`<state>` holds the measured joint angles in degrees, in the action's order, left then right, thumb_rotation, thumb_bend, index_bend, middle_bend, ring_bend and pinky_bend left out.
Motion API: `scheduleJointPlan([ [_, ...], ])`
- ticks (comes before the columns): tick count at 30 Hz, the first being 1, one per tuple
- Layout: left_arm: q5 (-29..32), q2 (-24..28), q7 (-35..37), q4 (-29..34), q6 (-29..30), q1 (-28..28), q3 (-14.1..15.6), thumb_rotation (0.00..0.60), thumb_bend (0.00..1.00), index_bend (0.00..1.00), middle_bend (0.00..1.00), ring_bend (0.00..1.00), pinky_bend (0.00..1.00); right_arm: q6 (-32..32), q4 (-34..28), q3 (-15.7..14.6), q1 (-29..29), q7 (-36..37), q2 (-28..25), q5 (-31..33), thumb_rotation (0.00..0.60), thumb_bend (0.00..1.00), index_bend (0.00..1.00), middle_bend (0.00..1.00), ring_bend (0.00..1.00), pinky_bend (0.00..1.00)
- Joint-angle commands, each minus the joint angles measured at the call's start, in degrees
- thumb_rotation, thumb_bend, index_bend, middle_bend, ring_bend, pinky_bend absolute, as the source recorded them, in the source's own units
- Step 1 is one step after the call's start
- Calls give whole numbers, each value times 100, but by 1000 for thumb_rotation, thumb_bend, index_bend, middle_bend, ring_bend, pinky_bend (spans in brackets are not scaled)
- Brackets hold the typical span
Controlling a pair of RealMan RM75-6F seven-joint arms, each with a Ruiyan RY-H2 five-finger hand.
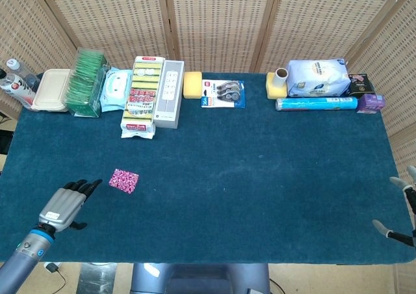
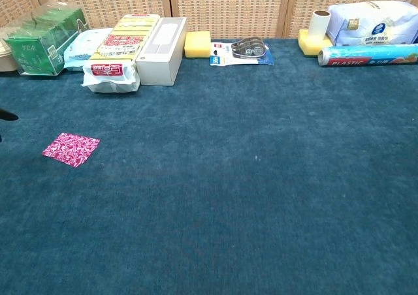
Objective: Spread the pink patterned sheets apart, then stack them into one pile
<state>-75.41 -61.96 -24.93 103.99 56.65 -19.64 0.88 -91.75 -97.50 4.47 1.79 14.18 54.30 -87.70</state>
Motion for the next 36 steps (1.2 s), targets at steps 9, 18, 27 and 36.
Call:
scheduleJointPlan([
  [9,1540,-422,-1471,44,-163,-665,-256,600,6,0,0,0,69,12,59,17,-13,262,-29,16,600,0,191,1,0,6],
  [18,1641,-680,-1742,-43,-88,-898,-184,600,7,69,0,0,49,1,90,16,-15,362,-36,-1,600,0,191,1,0,5],
  [27,1695,-822,-1812,-69,-128,-1085,-78,600,8,265,0,0,49,11,131,23,-20,523,-52,12,600,0,190,1,0,5],
  [36,2000,-1075,-2017,-253,-54,-1260,-47,600,9,264,0,0,49,16,133,19,-16,658,-86,17,600,0,191,1,0,5],
])
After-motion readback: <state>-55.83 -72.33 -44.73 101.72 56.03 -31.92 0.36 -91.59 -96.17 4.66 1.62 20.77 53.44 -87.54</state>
